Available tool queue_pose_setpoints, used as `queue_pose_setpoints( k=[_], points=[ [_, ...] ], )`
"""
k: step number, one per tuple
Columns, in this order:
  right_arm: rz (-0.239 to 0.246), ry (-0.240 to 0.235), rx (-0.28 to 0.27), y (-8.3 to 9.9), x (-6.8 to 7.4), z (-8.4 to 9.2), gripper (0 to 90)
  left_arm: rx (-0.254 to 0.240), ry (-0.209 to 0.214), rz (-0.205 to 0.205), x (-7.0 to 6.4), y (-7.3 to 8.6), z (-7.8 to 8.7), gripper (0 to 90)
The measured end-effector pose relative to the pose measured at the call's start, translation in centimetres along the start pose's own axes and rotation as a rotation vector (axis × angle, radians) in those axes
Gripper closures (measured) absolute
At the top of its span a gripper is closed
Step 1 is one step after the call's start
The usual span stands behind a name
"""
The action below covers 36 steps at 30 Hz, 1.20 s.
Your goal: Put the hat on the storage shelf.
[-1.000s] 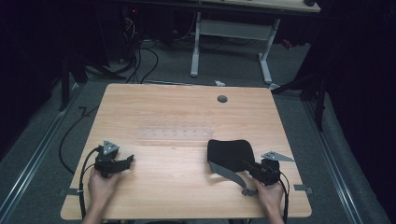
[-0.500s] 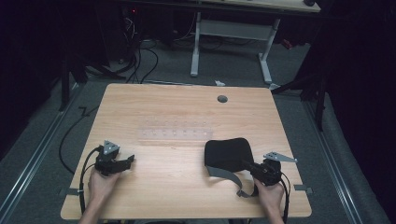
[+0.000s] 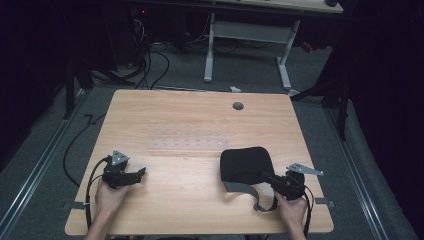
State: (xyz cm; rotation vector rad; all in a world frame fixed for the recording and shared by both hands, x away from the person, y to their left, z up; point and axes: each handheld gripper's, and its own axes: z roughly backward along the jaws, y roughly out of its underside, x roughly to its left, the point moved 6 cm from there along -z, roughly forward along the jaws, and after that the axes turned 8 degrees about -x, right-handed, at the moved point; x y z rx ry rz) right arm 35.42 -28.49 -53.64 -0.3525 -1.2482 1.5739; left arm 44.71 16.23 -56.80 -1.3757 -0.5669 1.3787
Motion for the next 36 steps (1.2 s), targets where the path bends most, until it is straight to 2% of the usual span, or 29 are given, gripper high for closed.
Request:
queue_pose_setpoints(
  k=[7,9,11,20,21,22,25,28,31,32,34,36],
  points=[
    [-0.019,0.001,-0.003,-0.1,0.0,0.6,85.7,-0.019,0.036,0.005,-0.7,-0.5,0.7,20.1],
    [-0.023,-0.001,-0.006,-0.3,0.1,0.9,85.8,-0.007,0.048,0.015,-1.0,-0.6,0.9,19.3],
    [-0.024,-0.004,-0.007,-0.4,0.2,1.1,85.7,0.007,0.059,0.010,-1.4,-0.7,1.2,18.9],
    [-0.026,-0.025,-0.025,-1.4,1.1,1.5,85.8,0.001,0.131,-0.018,-3.6,-1.0,2.7,19.6],
    [-0.024,-0.025,-0.026,-1.5,1.2,1.5,85.8,0.004,0.152,-0.023,-4.3,-0.9,2.9,19.6],
    [-0.024,-0.025,-0.026,-1.5,1.2,1.5,85.8,0.004,0.152,-0.023,-4.3,-0.9,2.9,19.8],
    [-0.018,-0.029,-0.029,-1.7,1.6,1.6,85.7,0.006,0.184,-0.038,-5.5,-0.7,3.1,20.6],
    [-0.006,-0.039,-0.028,-2.1,2.2,1.7,85.7,0.011,0.213,-0.067,-6.7,-0.4,3.4,20.7],
    [0.013,-0.053,-0.032,-2.6,3.1,1.7,85.7,0.009,0.257,-0.067,-8.4,-0.3,3.7,20.7],
    [0.020,-0.057,-0.037,-2.7,3.3,1.7,85.7,0.009,0.257,-0.067,-8.4,-0.3,3.7,20.7],
    [0.022,-0.062,-0.039,-2.9,3.6,1.5,85.7,0.019,0.287,-0.055,-9.4,-0.3,3.9,20.7],
    [0.023,-0.068,-0.037,-3.1,3.9,1.3,85.7,0.023,0.294,-0.062,-9.7,-0.2,3.9,20.5]
  ],
)
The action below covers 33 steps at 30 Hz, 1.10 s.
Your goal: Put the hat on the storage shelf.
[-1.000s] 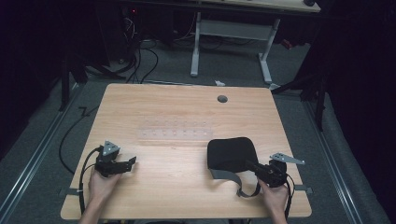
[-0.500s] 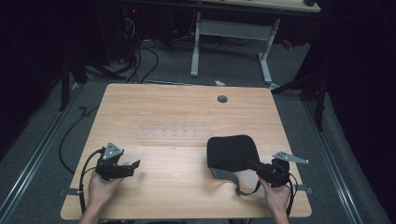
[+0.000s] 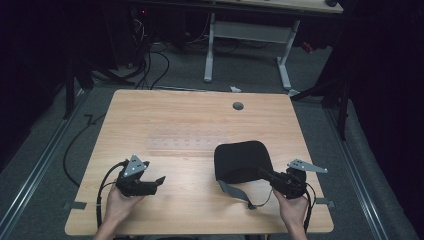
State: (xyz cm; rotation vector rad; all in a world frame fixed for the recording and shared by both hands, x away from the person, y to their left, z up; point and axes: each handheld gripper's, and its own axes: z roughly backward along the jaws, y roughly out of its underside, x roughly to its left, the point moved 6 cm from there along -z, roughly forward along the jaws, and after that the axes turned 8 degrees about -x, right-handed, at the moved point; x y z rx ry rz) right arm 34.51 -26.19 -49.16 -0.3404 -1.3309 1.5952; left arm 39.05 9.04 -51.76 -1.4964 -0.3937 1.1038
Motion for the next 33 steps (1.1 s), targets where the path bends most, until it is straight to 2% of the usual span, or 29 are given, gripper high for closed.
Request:
queue_pose_setpoints(
  k=[5,9,10,11,18,26,29,33],
  points=[
    [0.004,-0.025,0.016,-0.1,0.7,-0.7,85.7,0.014,0.035,-0.024,-1.4,0.2,-0.3,19.8],
    [0.006,-0.038,0.031,-0.1,1.3,-1.2,85.7,0.008,0.067,-0.042,-2.7,0.2,-0.6,19.2],
    [0.008,-0.042,0.035,-0.1,1.5,-1.4,85.7,0.004,0.084,-0.043,-3.5,0.2,-0.7,19.1],
    [0.008,-0.042,0.035,-0.1,1.5,-1.4,85.7,0.004,0.084,-0.043,-3.5,0.2,-0.7,18.6],
    [0.016,-0.069,0.063,-0.1,2.5,-2.4,85.7,0.005,0.144,-0.068,-5.7,0.2,-1.2,18.1],
    [0.018,-0.097,0.092,-0.1,3.5,-3.4,85.6,0.020,0.171,-0.099,-7.0,0.8,-1.7,17.8],
    [0.021,-0.105,0.117,0.0,3.9,-3.9,85.6,0.012,0.190,-0.115,-7.6,0.7,-1.8,17.5],
    [0.026,-0.115,0.124,0.1,4.2,-4.2,85.6,0.010,0.201,-0.124,-8.0,0.6,-1.8,17.4]
  ],
)
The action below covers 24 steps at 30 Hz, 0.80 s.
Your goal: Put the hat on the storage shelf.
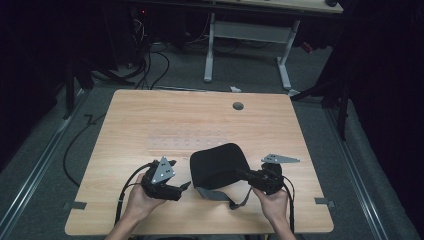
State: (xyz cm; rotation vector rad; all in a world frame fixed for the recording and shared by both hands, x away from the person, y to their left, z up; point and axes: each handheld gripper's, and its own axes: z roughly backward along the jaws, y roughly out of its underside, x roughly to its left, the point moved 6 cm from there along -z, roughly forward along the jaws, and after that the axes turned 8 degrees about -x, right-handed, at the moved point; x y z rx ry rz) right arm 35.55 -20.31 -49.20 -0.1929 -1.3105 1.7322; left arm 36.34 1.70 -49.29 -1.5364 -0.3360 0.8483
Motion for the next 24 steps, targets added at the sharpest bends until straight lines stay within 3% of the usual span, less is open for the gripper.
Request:
queue_pose_setpoints(
  k=[9,24],
  points=[
    [-0.010,-0.013,0.052,0.2,0.7,-0.9,85.6,-0.006,0.017,-0.027,-0.7,-0.1,-0.2,17.6],
    [-0.017,-0.012,0.121,-0.1,1.3,-1.8,85.5,0.010,0.024,-0.116,-1.2,0.6,-0.5,20.1]
  ],
)
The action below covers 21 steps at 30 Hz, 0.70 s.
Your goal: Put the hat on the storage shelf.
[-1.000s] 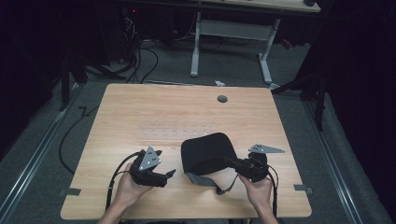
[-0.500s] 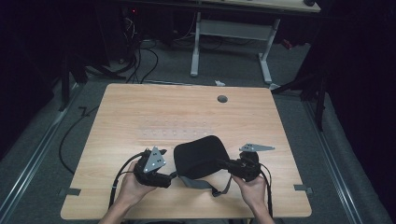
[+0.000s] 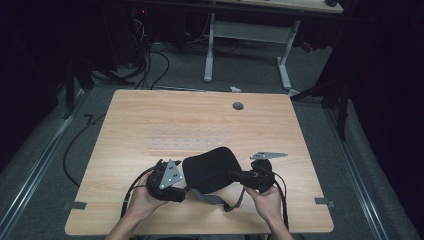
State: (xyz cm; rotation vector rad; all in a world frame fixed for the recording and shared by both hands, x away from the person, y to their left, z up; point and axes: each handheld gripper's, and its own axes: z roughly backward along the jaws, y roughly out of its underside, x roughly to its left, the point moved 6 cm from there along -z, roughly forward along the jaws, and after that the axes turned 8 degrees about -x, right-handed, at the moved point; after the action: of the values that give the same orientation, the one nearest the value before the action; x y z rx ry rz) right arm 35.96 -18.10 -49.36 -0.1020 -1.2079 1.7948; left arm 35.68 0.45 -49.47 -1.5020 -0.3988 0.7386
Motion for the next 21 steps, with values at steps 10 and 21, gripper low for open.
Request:
queue_pose_setpoints(
  k=[10,21],
  points=[
    [-0.003,-0.010,0.006,-0.21,0.31,-0.31,85.4,0.001,-0.012,-0.019,0.07,0.21,-0.21,23.0],
    [-0.002,-0.036,-0.031,-0.47,0.55,0.01,85.3,-0.009,-0.017,-0.043,0.14,0.49,0.12,29.3]
  ],
)
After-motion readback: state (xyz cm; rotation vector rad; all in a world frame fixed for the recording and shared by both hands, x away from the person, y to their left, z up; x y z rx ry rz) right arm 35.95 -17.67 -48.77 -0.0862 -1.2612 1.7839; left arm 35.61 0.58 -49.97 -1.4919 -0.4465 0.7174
